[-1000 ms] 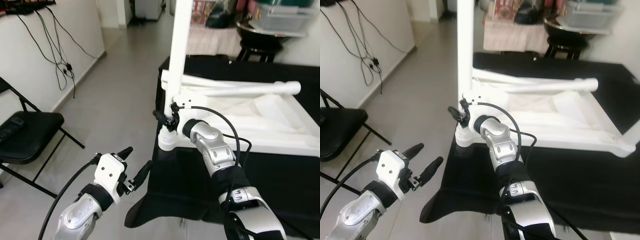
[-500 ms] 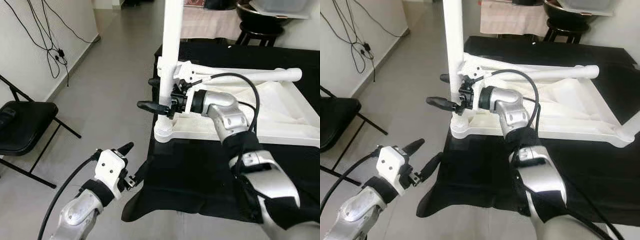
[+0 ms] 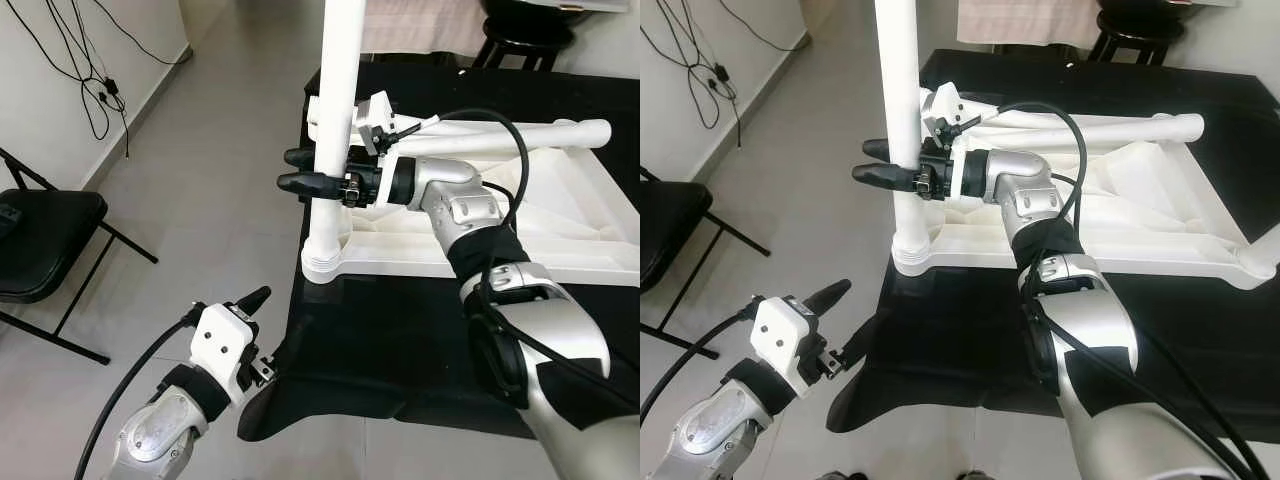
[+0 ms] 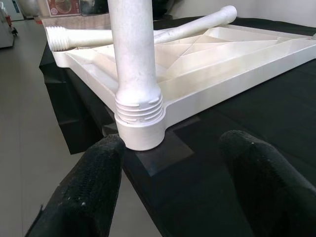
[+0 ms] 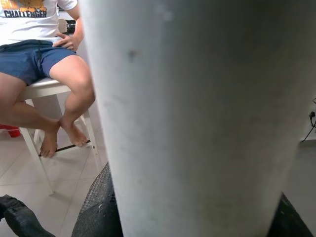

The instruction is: Building children table

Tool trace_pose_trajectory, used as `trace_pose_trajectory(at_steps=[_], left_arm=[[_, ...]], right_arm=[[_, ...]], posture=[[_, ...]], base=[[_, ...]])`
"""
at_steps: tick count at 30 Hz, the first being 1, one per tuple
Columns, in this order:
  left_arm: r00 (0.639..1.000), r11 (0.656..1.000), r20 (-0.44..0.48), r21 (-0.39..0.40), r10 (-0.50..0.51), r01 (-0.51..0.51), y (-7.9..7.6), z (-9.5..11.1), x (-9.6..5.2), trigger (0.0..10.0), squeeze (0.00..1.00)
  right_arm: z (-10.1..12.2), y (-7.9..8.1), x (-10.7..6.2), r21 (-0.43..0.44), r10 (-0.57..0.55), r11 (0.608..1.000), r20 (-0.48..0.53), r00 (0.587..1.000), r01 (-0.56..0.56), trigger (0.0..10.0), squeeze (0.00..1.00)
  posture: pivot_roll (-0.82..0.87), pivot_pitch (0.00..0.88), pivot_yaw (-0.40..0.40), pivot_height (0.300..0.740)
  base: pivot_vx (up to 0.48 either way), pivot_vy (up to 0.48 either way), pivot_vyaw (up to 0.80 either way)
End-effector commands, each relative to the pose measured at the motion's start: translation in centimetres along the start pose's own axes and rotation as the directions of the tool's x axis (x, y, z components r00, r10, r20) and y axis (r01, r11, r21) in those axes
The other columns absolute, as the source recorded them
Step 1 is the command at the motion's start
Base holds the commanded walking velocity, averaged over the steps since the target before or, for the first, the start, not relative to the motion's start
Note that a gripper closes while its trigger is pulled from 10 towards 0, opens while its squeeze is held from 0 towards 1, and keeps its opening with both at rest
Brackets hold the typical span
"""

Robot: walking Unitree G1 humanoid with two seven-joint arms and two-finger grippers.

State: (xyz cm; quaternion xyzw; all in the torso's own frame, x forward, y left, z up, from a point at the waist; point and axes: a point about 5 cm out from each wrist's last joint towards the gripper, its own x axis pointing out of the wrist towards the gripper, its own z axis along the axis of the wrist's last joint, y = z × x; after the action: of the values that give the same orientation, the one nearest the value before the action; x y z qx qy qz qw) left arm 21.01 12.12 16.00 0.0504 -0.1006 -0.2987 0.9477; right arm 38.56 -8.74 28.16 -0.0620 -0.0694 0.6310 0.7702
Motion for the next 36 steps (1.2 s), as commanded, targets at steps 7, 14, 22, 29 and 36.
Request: trace_pose_trajectory(at_steps=[7, 14, 22, 29, 36], left_arm=[[1.000, 1.000, -0.021, -0.016, -0.006, 0.006, -0.2, -0.4, -0.2, 10.0, 0.00], [1.000, 1.000, -0.021, -0.016, 0.003, -0.003, 0.2, -0.5, -0.1, 10.0, 0.00], [1.000, 1.000, -0.023, -0.008, 0.015, -0.015, 0.9, -1.1, 0.4, 10.0, 0.00], [0.999, 0.999, -0.018, -0.005, 0.033, -0.033, 1.0, -0.9, 0.4, 10.0, 0.00], [0.999, 1.000, -0.016, -0.007, 0.028, -0.028, 1.0, -0.9, 0.4, 10.0, 0.00]], right_arm=[[-2.1, -0.6, -0.5, 0.001, -0.230, 0.973, -0.037, 0.972, 0.230, 0.0, 0.00], [-7.6, 0.7, -2.8, 0.013, -0.822, 0.557, -0.139, 0.553, 0.831, 0.0, 0.00], [-10.7, 4.2, -1.7, 0.047, -0.803, 0.563, -0.207, 0.560, 0.825, 0.0, 0.00], [-9.3, 3.2, -0.8, 0.013, -0.778, 0.604, -0.208, 0.593, 0.797, 9.6, 0.00], [-8.3, 3.4, -0.6, -0.015, -0.775, 0.612, -0.211, 0.595, 0.791, 10.0, 0.00]], posture=[[0.04, 0.167, -0.058, 0.740], [0.03, 0.143, -0.045, 0.740], [0.02, 0.096, -0.049, 0.740], [0.02, 0.109, -0.051, 0.740], [0.02, 0.115, -0.053, 0.740]], base=[[0.000, 0.000, 0.00], [0.000, 0.000, 0.00], [0.000, 0.000, 0.00], [0.000, 0.000, 0.00], [0.000, 0.000, 0.00]])
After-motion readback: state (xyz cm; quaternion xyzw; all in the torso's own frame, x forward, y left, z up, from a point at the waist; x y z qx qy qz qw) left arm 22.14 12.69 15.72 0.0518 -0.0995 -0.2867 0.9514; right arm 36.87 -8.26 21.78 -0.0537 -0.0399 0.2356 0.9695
